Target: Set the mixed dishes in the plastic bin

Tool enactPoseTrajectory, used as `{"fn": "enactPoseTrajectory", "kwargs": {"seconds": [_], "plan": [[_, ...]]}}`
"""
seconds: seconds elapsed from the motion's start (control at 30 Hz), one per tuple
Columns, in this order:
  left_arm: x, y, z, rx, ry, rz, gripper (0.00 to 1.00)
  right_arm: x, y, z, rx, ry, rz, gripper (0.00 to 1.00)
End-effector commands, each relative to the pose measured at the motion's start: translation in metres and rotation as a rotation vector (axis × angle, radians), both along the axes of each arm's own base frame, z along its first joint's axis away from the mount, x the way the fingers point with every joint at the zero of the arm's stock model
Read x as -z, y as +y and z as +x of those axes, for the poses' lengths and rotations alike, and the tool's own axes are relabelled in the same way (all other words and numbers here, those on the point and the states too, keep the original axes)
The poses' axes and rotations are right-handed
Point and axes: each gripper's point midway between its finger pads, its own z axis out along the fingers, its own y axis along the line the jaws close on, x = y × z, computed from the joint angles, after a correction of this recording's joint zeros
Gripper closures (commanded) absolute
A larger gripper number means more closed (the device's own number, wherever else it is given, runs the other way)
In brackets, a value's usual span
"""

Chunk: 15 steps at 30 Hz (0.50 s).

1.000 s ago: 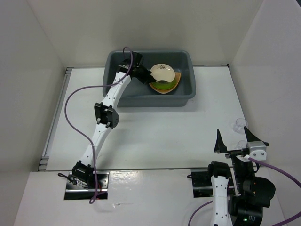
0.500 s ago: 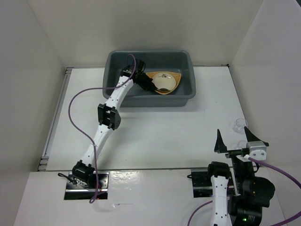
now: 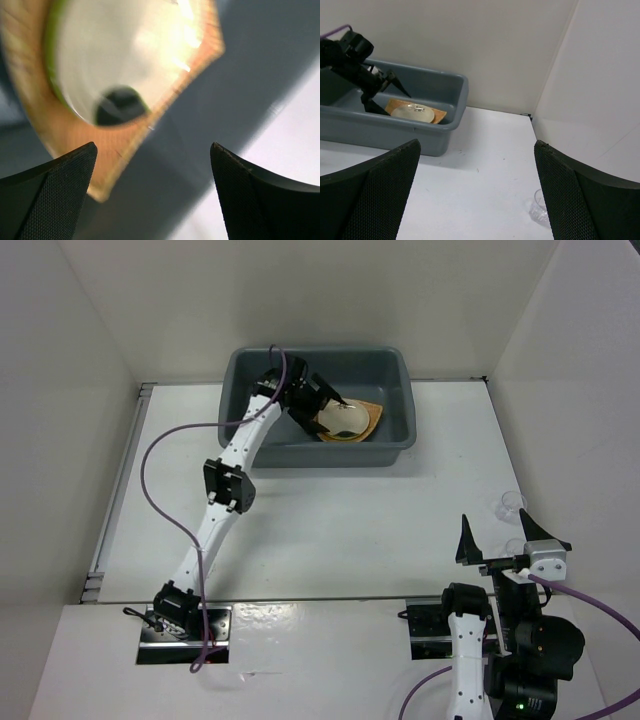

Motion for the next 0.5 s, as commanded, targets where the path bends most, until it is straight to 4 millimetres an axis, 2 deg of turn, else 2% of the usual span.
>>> {"fn": "enactPoseTrajectory", "kwargs": {"seconds": [0.0,0.03,0.07,0.1,0.13,0.17,0.2,0.23,0.27,0.3,0.33,0.37,0.4,0.43,0.47], "plan": [[-0.124,0.0,-0.012,0.028,-0.229,-0.071,0.0,-0.011,0.001,-0.014,0.013,-0.081,-0.001,0.02],[-0.139,0.002,-0.011,0.018,-0.265,-0.075,0.0,-0.011,0.001,-0.014,0.013,-0.081,-0.001,0.02],[-0.168,0.0,-0.02,0.021,-0.314,-0.089,0.0,-0.01,0.001,-0.011,0.013,-0.07,0.001,0.02],[-0.183,0.005,-0.021,0.01,-0.362,-0.071,0.0,-0.009,0.0,-0.008,0.013,-0.058,0.004,0.02],[-0.215,0.009,-0.034,0.025,-0.447,-0.05,0.0,-0.008,-0.005,0.0,0.031,-0.033,0.024,0.02],[-0.23,0.009,-0.044,0.032,-0.495,-0.022,0.0,-0.006,-0.009,0.007,0.041,-0.006,0.045,0.02],[-0.243,0.019,-0.045,-0.016,-0.551,0.051,0.0,-0.003,-0.013,0.017,0.052,0.029,0.055,0.02],[-0.25,0.027,-0.055,-0.024,-0.576,0.116,0.0,0.001,-0.015,0.028,0.053,0.071,0.063,0.02],[-0.281,0.039,-0.073,-0.042,-0.65,0.163,0.0,0.006,-0.026,0.04,0.099,0.116,0.083,0.02],[-0.288,0.038,-0.09,-0.016,-0.699,0.244,0.0,0.016,-0.037,0.064,0.133,0.208,0.104,0.02],[-0.299,0.066,-0.106,-0.1,-0.703,0.37,0.0,0.019,-0.045,0.069,0.175,0.23,0.114,0.02],[-0.303,0.075,-0.116,-0.116,-0.714,0.432,0.0,0.016,-0.056,0.073,0.226,0.233,0.09,0.02],[-0.316,0.082,-0.135,-0.11,-0.776,0.53,0.0,0.01,-0.059,0.074,0.239,0.243,0.078,0.02],[-0.319,0.081,-0.143,-0.08,-0.809,0.587,0.0,0.014,-0.064,0.078,0.259,0.286,0.057,0.02],[-0.321,0.082,-0.151,-0.067,-0.824,0.639,0.0,0.031,-0.072,0.081,0.292,0.387,-0.01,0.02]]}}
